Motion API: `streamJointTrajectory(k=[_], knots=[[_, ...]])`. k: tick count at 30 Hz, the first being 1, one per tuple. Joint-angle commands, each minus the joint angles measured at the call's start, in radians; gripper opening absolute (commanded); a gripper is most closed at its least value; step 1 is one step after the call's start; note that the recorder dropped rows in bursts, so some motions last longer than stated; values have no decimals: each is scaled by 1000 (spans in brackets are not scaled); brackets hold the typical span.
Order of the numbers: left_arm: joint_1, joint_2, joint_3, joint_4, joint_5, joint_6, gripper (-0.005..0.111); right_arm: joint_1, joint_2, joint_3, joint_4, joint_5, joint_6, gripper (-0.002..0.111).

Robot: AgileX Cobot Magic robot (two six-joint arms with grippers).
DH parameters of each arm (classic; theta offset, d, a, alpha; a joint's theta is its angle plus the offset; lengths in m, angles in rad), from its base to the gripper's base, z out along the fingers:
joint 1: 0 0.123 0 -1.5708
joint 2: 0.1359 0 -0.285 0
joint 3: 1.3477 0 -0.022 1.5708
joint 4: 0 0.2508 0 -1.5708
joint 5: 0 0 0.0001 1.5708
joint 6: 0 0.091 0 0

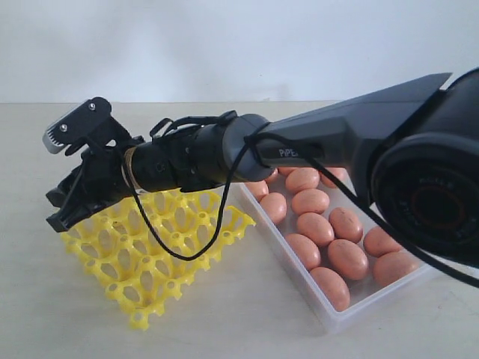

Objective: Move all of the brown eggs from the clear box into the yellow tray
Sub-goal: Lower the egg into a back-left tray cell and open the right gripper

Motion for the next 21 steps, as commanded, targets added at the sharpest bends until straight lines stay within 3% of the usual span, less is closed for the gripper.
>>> streamJointTrajectory(k=[1,16,21], knots=[[2,-3,3,-1,-7,-2,4,-3,19,-4,9,-67,-9,0],[2,-3,3,-1,-7,-2,4,-1,40,-4,12,-62,10,0],[2,-3,3,-1,-7,-2,4,-1,54,-4,13,-69,15,17]])
